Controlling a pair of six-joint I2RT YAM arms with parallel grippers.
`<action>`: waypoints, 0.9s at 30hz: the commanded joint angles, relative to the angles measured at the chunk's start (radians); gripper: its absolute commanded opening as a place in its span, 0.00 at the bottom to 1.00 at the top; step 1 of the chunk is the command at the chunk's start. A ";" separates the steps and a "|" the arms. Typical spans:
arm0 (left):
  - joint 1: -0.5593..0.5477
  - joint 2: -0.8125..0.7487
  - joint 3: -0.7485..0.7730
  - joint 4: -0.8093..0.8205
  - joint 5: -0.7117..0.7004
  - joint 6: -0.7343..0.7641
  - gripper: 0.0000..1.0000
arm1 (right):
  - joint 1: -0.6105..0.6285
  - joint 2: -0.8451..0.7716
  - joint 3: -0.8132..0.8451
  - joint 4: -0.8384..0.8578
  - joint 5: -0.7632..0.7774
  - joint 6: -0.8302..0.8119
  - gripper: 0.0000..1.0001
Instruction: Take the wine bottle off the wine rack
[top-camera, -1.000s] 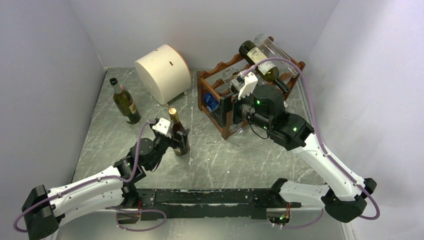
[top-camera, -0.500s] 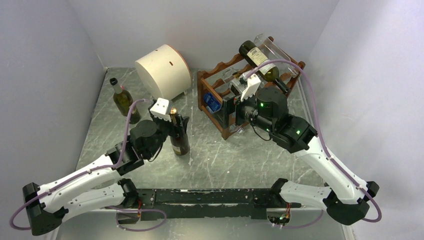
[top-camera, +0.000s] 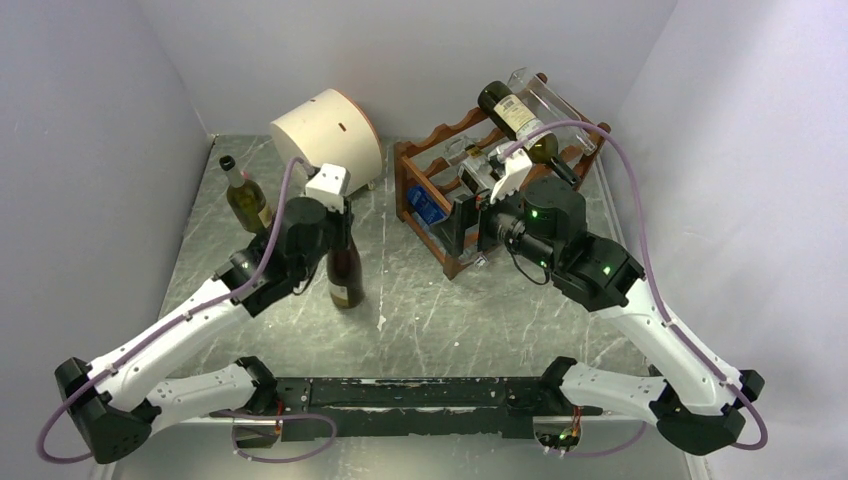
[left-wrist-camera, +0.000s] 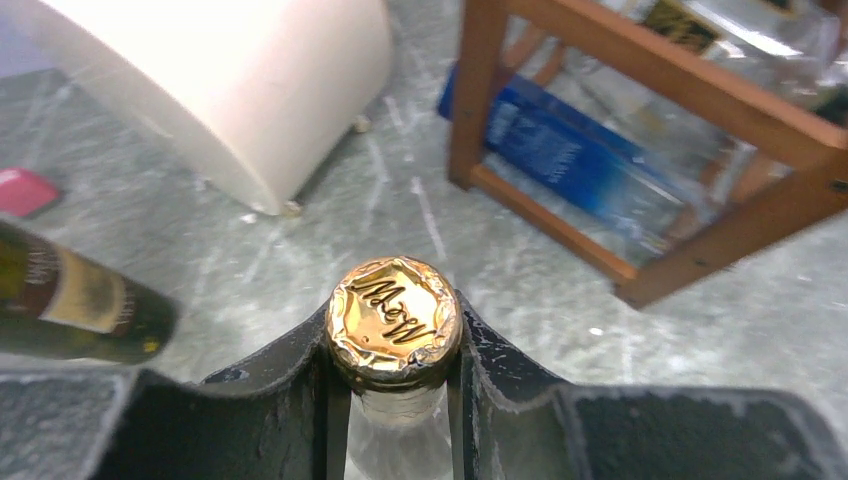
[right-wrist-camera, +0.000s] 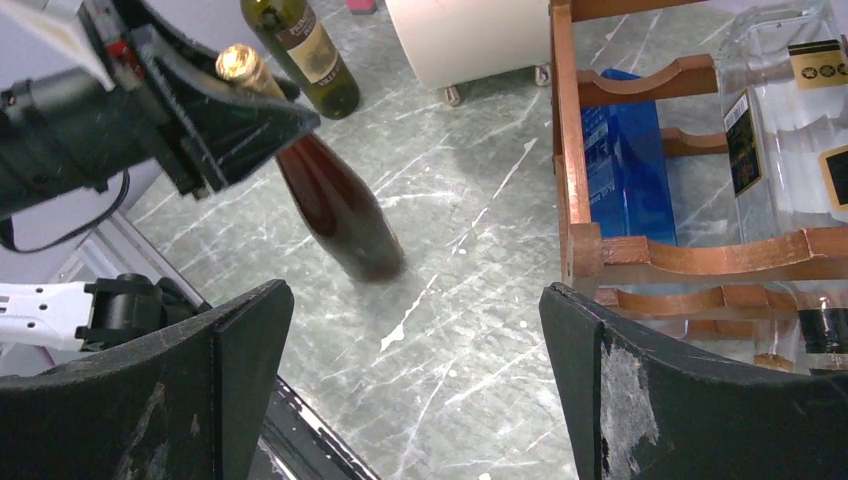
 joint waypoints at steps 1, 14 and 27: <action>0.128 0.005 0.145 0.089 -0.014 0.167 0.07 | -0.004 -0.009 0.006 -0.005 0.024 -0.002 1.00; 0.499 0.126 0.178 0.443 0.230 0.168 0.07 | -0.003 0.027 0.057 -0.032 0.019 0.015 1.00; 0.639 0.245 0.118 0.839 0.280 0.249 0.07 | -0.003 0.031 0.073 -0.061 0.043 0.009 1.00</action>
